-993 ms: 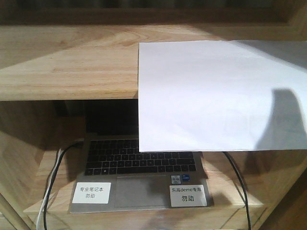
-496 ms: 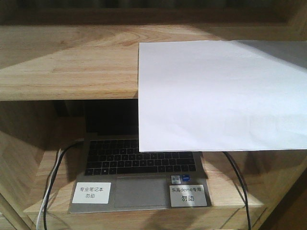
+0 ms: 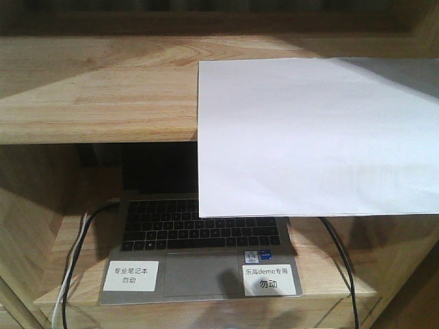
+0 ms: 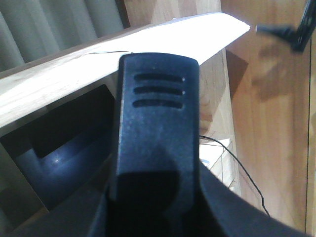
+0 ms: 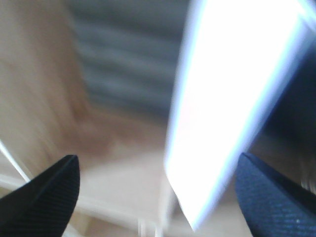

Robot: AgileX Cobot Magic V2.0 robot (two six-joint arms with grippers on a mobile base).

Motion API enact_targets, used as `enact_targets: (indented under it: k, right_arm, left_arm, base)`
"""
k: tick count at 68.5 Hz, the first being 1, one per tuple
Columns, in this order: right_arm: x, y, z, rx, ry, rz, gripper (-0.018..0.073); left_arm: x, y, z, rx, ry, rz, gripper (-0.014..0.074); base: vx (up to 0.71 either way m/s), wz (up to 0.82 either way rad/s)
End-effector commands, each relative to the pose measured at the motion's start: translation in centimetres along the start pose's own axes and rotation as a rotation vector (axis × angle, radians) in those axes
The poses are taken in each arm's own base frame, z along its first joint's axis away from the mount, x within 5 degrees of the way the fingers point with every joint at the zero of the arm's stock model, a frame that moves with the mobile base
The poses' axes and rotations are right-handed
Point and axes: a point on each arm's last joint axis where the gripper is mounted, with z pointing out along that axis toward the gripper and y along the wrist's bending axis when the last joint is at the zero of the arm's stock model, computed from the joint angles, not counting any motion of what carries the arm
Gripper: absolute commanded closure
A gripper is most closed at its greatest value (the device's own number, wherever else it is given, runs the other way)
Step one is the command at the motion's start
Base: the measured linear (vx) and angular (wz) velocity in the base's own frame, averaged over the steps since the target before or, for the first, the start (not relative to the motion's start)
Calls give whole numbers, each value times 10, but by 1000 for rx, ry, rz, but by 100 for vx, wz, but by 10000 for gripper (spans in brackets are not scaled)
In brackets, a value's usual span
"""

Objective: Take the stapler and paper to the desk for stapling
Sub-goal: 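Grasp the edge of the white paper sheet with the right gripper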

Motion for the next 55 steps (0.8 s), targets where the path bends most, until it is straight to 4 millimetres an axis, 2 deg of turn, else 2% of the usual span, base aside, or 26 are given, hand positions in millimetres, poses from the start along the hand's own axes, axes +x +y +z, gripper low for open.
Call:
enact_targets:
  k: [1, 10, 24, 38, 55]
  right_arm:
    - [6, -6, 6, -80, 60, 48, -36]
    - [12, -27, 10, -122, 94, 64, -35]
    - [17, -46, 11, -163, 101, 56, -35]
    - [17, -47, 15, -330, 54, -49, -35]
    - [15, -51, 34, -296, 4, -76, -35]
  left_arm:
    - [-17, 4, -1, -24, -116, -22, 603]
    - [-17, 4, -1, -24, -116, -22, 603]
    - [-17, 4, -1, -24, -116, -22, 603]
    - [-17, 4, -1, -24, -116, -22, 603]
    - [-17, 4, -1, -24, -116, -22, 603]
  base:
    - [0, 0]
    - [0, 0]
    - [0, 0]
    - [0, 0]
    - [0, 0]
